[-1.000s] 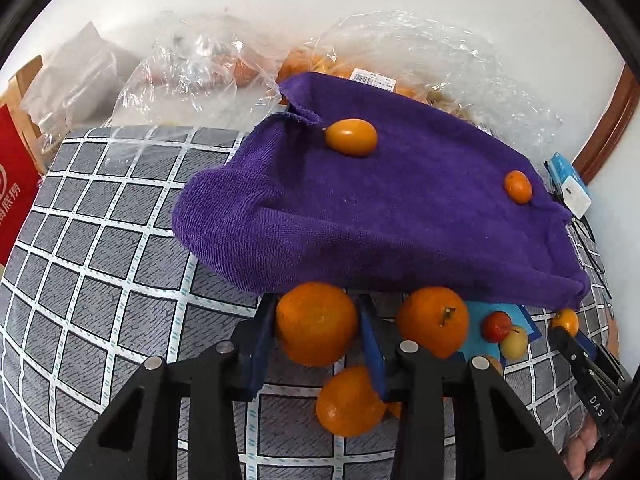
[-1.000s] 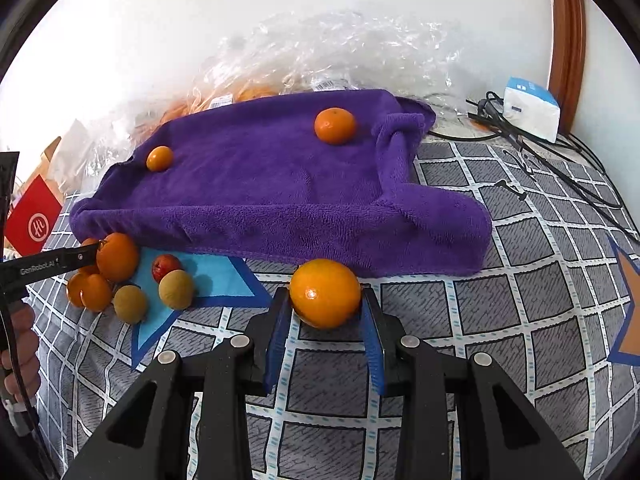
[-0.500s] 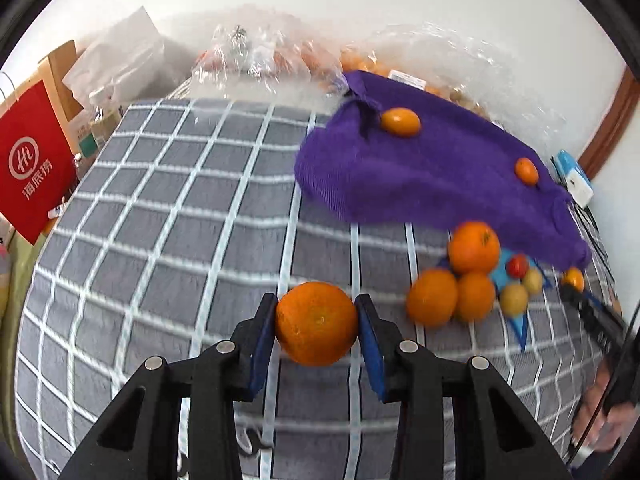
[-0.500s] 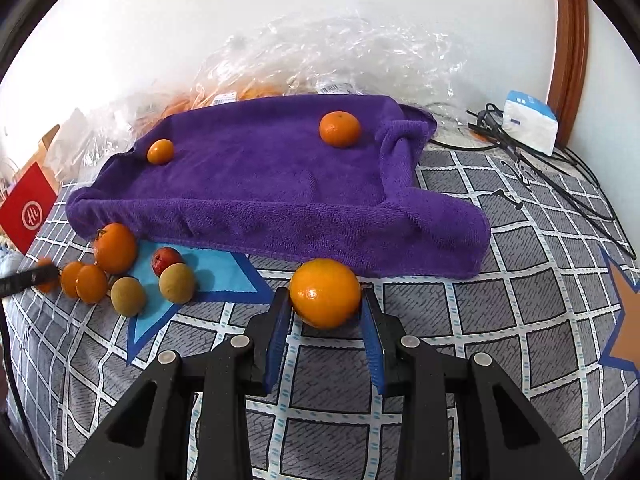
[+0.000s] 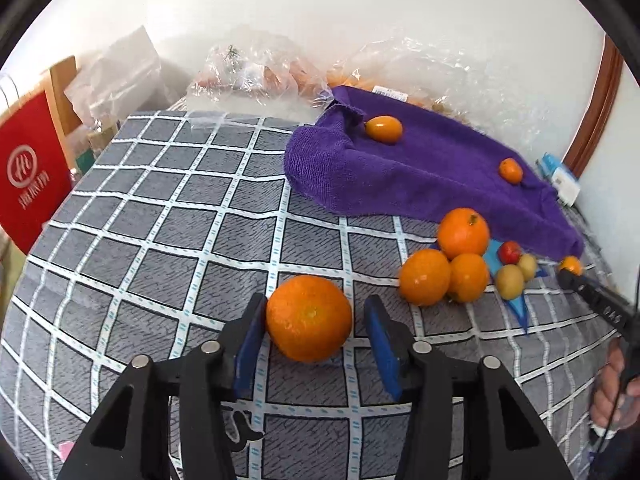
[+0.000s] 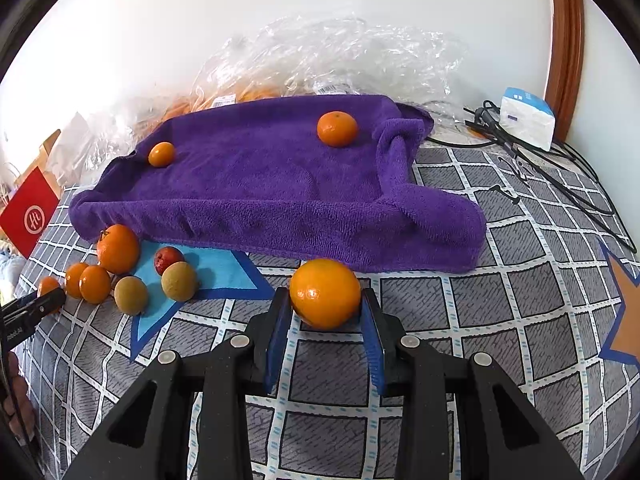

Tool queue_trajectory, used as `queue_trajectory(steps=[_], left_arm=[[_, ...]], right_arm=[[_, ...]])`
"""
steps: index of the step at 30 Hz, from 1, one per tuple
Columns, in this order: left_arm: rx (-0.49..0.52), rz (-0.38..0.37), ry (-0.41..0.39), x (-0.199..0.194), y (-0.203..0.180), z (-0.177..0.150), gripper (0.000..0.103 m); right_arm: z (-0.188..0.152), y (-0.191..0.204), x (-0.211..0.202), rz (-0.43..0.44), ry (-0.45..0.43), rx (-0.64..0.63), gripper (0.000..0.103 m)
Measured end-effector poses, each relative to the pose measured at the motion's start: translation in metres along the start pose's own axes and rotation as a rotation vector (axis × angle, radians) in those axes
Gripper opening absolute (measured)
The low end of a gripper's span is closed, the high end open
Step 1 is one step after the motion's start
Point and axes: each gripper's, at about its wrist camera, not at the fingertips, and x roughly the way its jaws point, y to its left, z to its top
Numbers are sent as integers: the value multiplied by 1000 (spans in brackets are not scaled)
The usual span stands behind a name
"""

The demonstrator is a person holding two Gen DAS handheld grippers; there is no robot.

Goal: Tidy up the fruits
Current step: 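Carry the orange to the towel with the right tool while the left tool carries its orange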

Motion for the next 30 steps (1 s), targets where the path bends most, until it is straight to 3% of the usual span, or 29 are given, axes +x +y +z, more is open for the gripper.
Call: queue_trajectory(steps=[7,10,14,21,24,30], left_arm=[[6,12,1,0,-2,0,47],[-13,28,-4,-1,-1,1,38],[-67,-20,-16,-2,9,0,37],[-73,-23,-12,-9,8,3,37],[-76,-39,-25,-21,8,16,37],[-39,-61,-125,-41,-5,58,37]], right_arm=[[0,3,1,-6,2,-10,35],[-1,3,0,-7,-3,-15,35],[-1,3,-1,-6,-10,-19,35],[1,0,-9,48,-27,-3,35],[7,-3,-17,50,-40,20,35],[35,-8,-44,28,-115,29,35]])
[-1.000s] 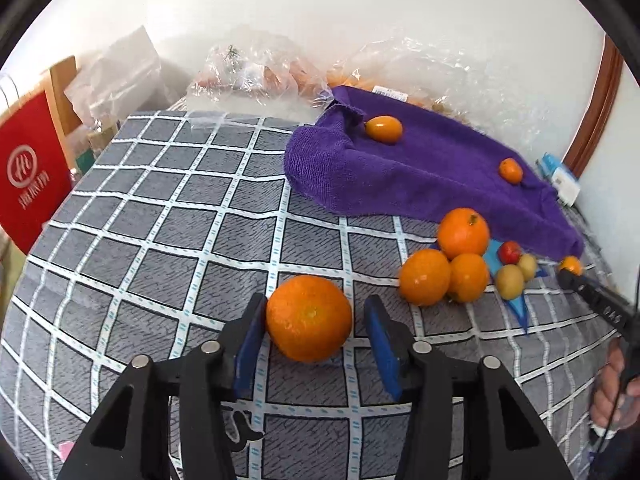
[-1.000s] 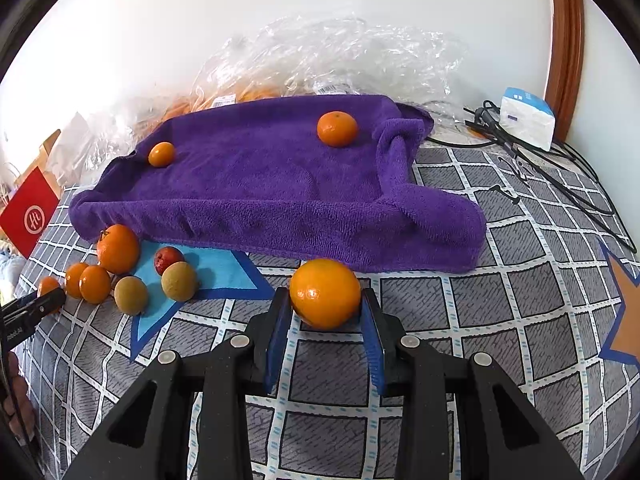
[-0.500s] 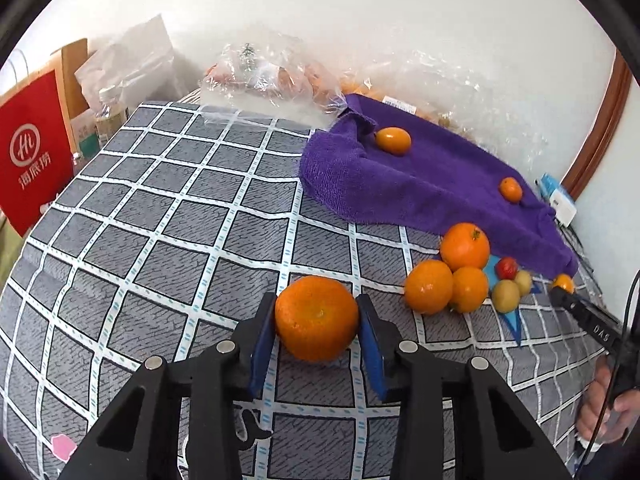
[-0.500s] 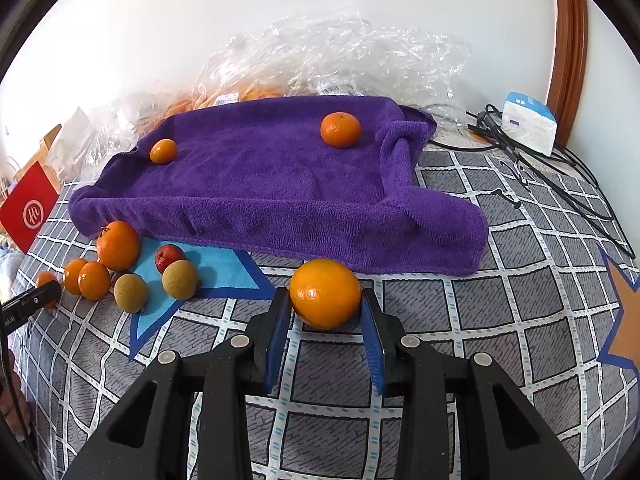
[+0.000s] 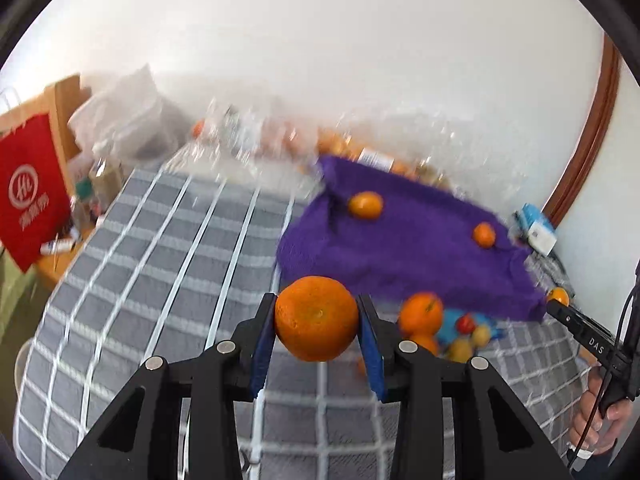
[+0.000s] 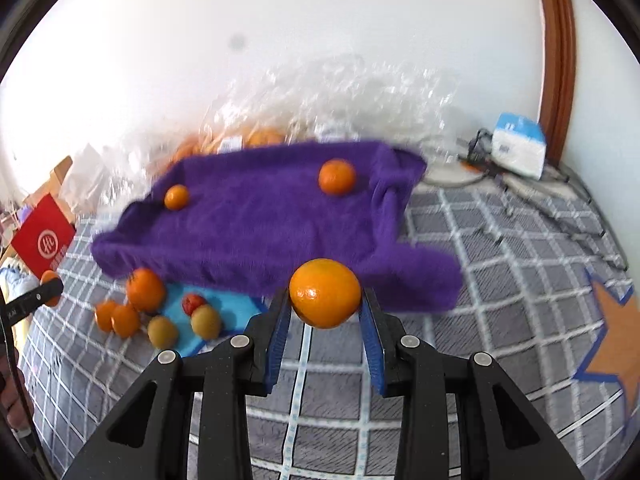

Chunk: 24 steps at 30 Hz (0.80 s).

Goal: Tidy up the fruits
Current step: 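Carry the orange to the towel with the right tool while the left tool carries its orange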

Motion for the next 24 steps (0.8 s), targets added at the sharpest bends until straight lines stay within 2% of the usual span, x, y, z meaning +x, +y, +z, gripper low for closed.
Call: queue_trajectory(steps=[7,12,16,20,22,24], left_arm=[[15,-31,-87,8,-30,54,37],[10,-74,-103,31,-48,81,37],[-6,-85,-120,52,-53,88,37],[9,-35,-105,84,-46,81,37],[11,-6,-77,99,-38,75,37],[-6,10,-42,108,-32,72,37]], right_arm=[[50,2,-13,-29,-95,-15,35],[83,2,-2,19,-115,27,35],[99,6,16,22,-124,24,35],[91,3,43,10,-103,14,35],[86,-2,62,-24,-41,25,35],[81,-8,74,-31,-15,32,35]])
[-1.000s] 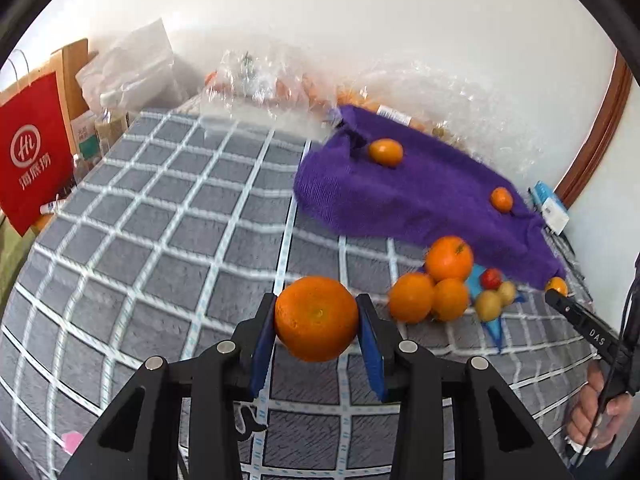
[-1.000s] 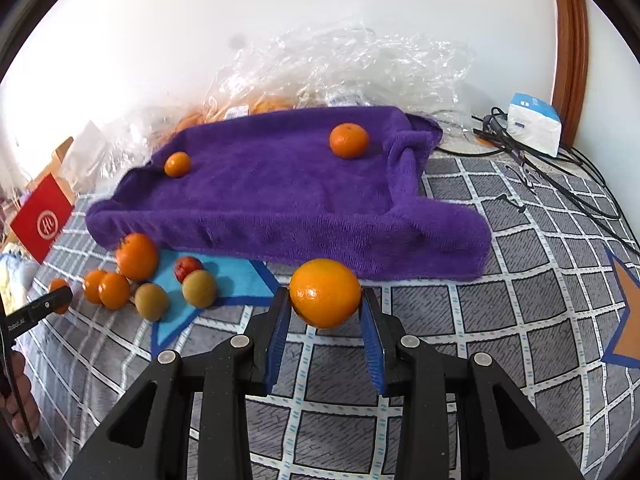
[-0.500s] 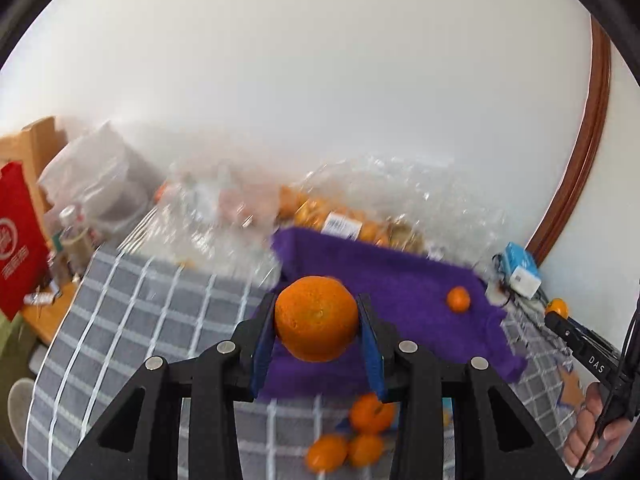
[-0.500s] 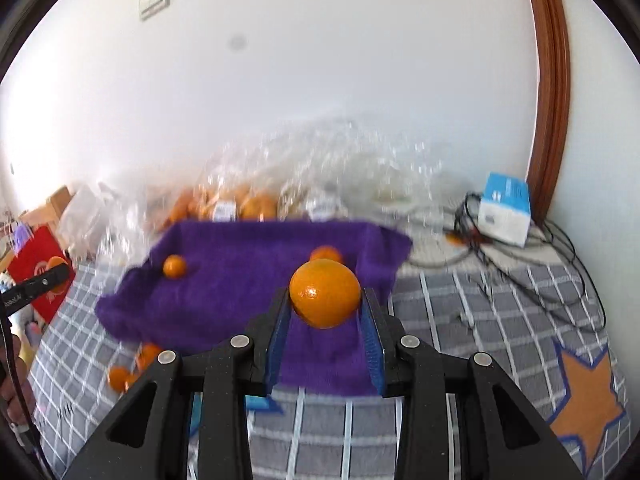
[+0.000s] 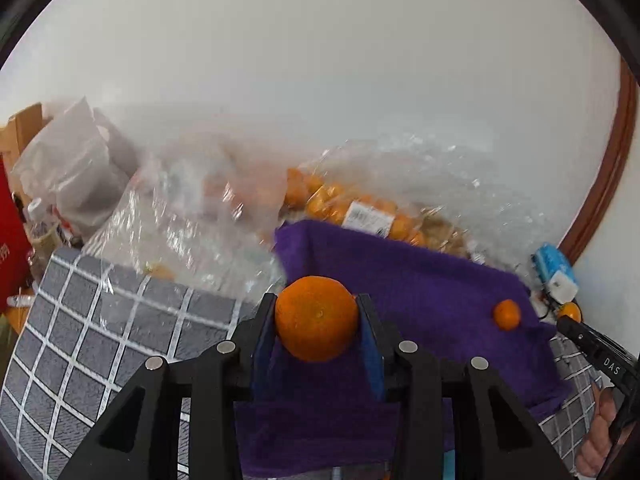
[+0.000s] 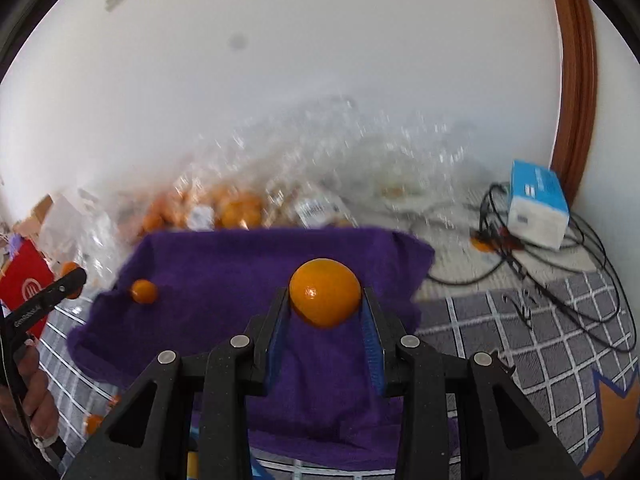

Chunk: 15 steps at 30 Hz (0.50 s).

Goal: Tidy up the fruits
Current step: 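Carry the orange to the towel with the right tool while the left tool carries its orange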

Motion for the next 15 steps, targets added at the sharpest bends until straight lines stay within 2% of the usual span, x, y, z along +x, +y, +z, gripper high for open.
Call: queue_trajectory(steps=[6,15], left_arm=[[30,40,1,12,3,-5,37],[46,-5,42,19,-4,-9,37]], right_arm=[[-13,-4,33,6,70,11,35],[-25,11,52,1,108,-45,35]])
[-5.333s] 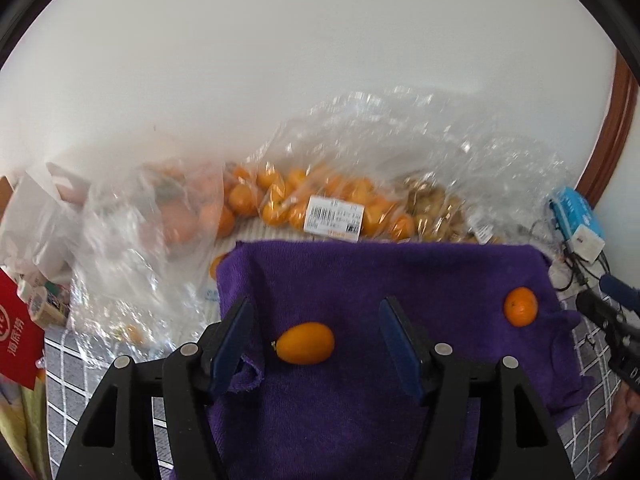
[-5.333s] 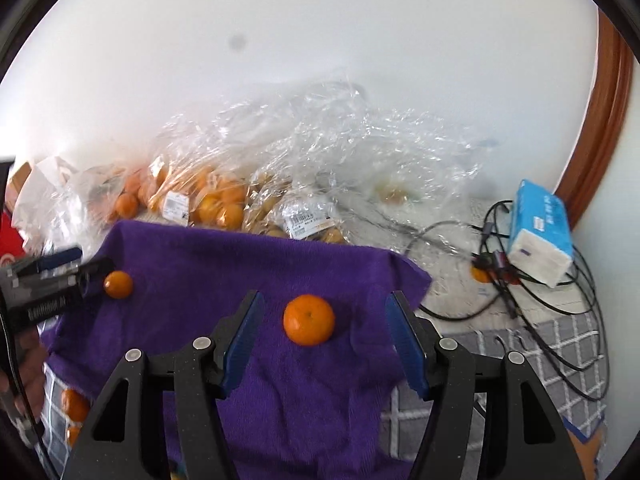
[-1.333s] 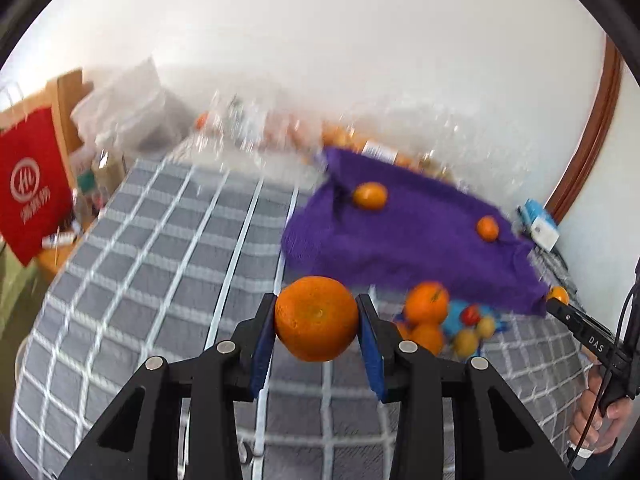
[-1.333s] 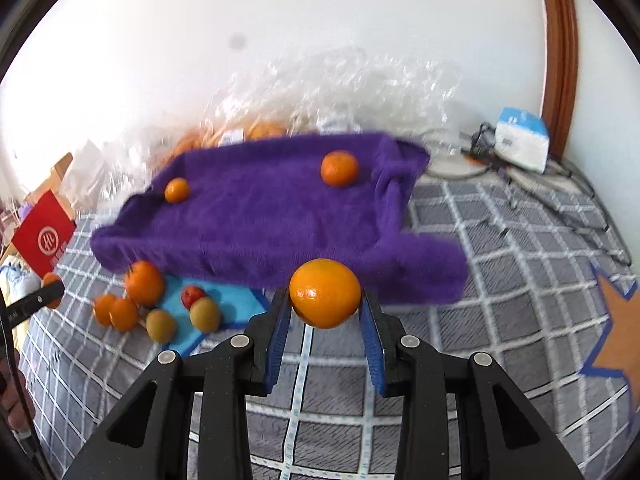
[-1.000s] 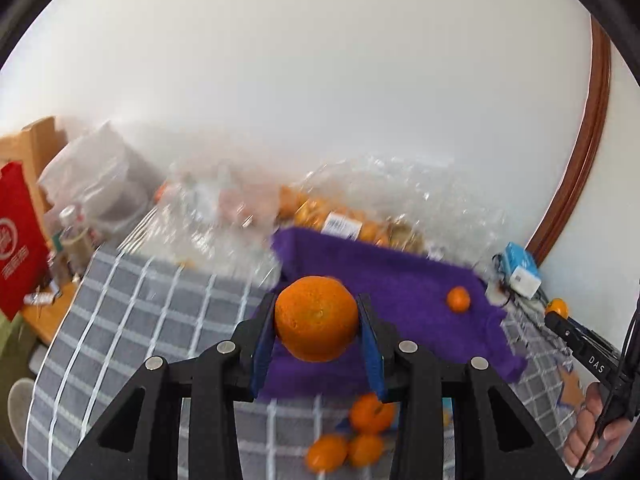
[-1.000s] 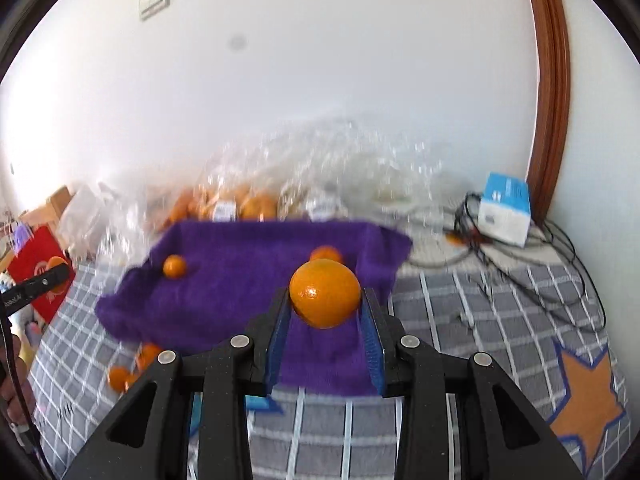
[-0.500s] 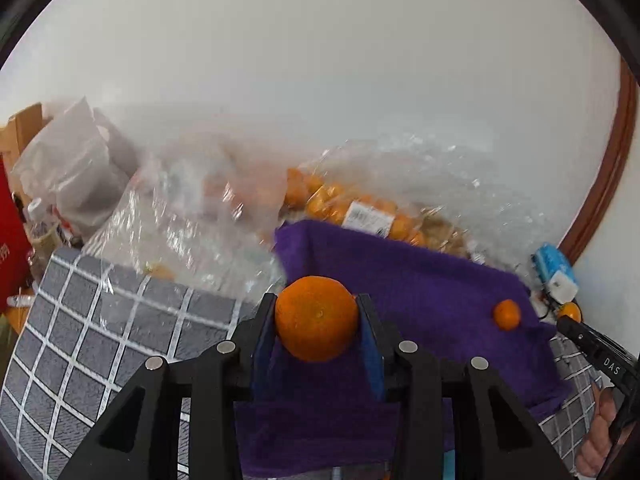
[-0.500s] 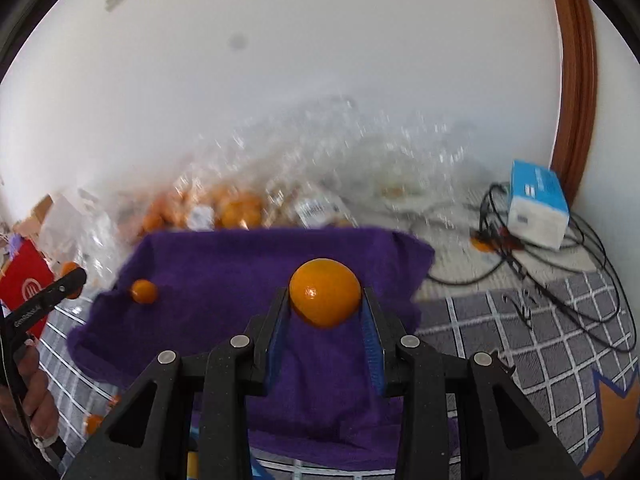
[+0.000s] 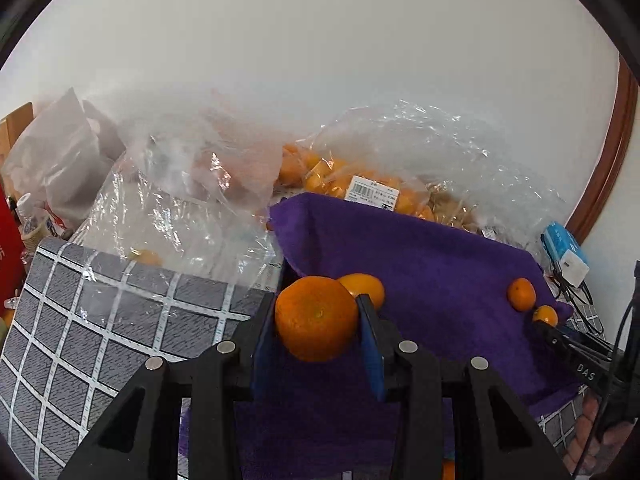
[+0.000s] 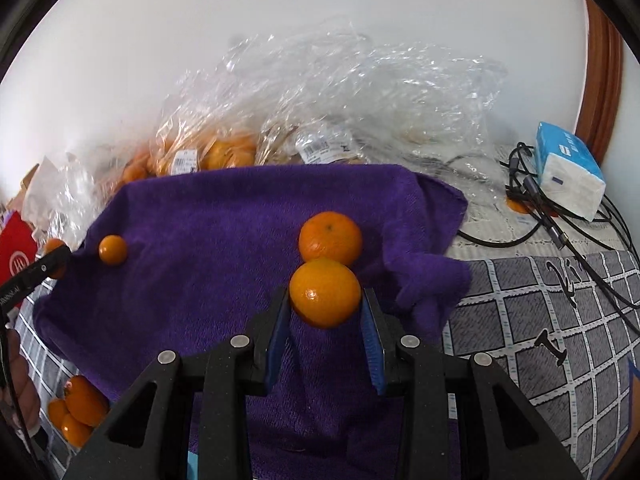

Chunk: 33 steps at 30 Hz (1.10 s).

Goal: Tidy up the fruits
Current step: 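Carry the orange to the towel with the right tool while the left tool carries its orange, then open the right tool onto the towel while the left tool releases its orange there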

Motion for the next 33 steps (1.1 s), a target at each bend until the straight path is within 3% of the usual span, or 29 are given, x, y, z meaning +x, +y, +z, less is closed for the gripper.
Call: queue_trajectory(steps=[13,17,19,33], left_arm=[[36,-24,62,11,-13,-6,37],[52,-16,81,14,-16,-7,37],[55,-12,94,16,-17,-8,37],[85,10,122,21,-21,-10,37]], right_arm=[[-7,6,8,-41,20,-39,35],[-8,4,-1,-32,3,-29,49],[-8,3,-6,-26,-6,-22,51],[-9,4,-28,-28,-56,-11,51]])
